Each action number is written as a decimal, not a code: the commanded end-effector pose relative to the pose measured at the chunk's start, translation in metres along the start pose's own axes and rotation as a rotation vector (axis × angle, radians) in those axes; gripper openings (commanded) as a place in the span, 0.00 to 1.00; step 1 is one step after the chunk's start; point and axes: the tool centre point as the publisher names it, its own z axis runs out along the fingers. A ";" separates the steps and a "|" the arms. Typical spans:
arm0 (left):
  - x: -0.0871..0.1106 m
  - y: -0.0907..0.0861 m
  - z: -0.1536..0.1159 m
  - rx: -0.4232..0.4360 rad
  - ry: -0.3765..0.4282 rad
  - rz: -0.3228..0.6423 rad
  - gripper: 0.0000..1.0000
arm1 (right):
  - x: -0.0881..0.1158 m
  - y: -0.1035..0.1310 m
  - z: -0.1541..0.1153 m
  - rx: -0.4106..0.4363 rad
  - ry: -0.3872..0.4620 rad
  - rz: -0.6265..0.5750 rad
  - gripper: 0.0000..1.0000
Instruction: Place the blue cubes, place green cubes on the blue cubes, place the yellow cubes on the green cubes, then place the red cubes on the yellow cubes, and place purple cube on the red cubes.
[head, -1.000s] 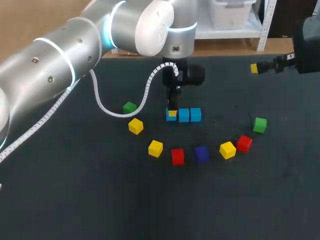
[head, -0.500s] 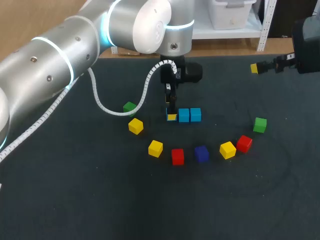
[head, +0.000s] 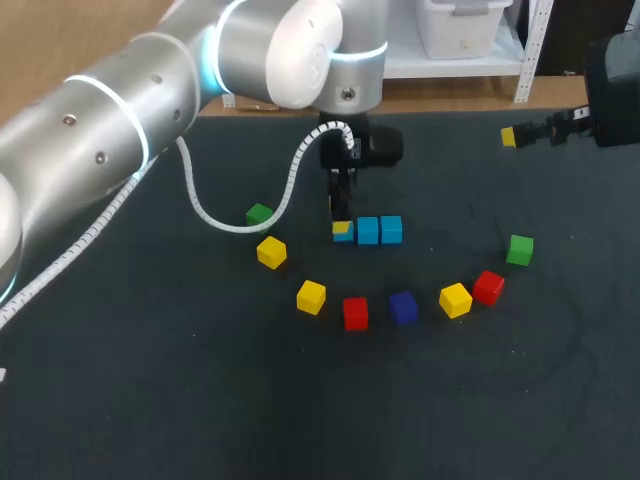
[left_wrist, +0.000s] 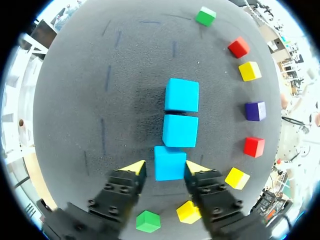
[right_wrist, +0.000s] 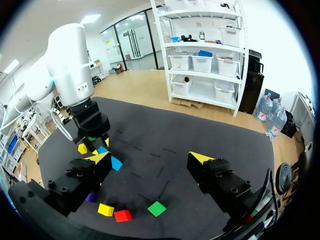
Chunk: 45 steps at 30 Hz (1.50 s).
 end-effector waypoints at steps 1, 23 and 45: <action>-0.002 0.002 -0.001 0.002 0.008 0.003 0.04 | 0.000 0.002 -0.001 0.007 0.000 0.000 1.00; 0.002 -0.009 -0.001 -0.022 0.022 0.094 0.00 | 0.000 0.002 -0.001 0.007 0.000 0.000 1.00; 0.001 -0.012 0.000 -0.015 0.028 0.123 0.11 | 0.000 0.002 -0.001 0.007 0.000 0.000 1.00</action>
